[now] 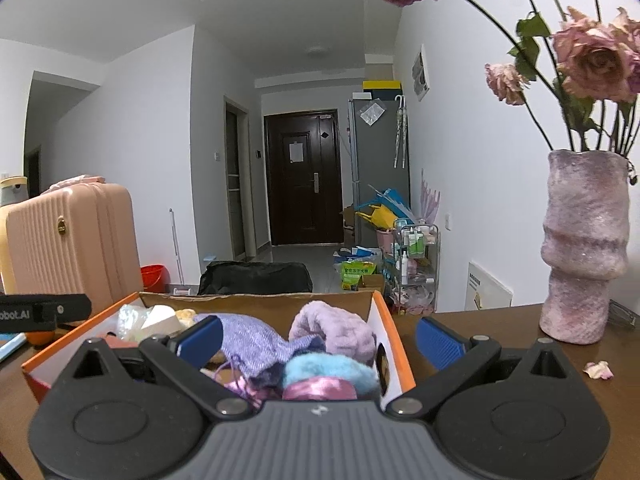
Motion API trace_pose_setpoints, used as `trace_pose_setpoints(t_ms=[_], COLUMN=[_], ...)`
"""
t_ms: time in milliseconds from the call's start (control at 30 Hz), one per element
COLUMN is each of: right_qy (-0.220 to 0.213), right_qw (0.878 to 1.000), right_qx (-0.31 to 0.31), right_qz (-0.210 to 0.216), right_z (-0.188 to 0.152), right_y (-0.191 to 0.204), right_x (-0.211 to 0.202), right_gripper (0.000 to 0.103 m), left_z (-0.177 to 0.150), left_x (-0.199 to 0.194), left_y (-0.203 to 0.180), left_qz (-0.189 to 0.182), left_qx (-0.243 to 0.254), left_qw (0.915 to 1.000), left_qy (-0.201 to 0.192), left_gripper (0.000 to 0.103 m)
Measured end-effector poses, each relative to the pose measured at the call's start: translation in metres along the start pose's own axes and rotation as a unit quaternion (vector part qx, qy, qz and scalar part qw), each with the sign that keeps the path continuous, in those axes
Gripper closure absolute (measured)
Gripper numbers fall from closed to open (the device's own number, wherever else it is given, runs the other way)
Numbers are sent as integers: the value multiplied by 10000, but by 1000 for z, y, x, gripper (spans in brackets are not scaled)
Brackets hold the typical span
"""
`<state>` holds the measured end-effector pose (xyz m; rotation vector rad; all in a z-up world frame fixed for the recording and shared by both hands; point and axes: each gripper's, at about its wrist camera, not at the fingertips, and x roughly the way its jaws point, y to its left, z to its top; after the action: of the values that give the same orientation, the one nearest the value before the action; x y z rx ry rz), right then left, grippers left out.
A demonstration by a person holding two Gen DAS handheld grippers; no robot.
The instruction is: Organize soft objects
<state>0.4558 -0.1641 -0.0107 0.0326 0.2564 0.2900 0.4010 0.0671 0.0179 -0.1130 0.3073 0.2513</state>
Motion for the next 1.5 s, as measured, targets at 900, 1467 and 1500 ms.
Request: trace_pose_setpoints(t_ms=[900, 1467, 1500], right_qy=[40, 94, 89], right_qw=[10000, 9998, 9999], right_qx=[-34, -93, -82], right_qz=[-1, -132, -123], right_z=[-36, -57, -58], right_y=[9, 33, 33], right_x=[-150, -255, -260], right_gripper=[0, 0, 0], left_z=[-41, -70, -72], left_x=[-136, -238, -244], left_y=[38, 33, 34], left_qz=[-265, -761, -766], left_qx=[135, 465, 463], left_qw=[9995, 9960, 9960], left_qy=[76, -17, -42], left_gripper=[0, 0, 0])
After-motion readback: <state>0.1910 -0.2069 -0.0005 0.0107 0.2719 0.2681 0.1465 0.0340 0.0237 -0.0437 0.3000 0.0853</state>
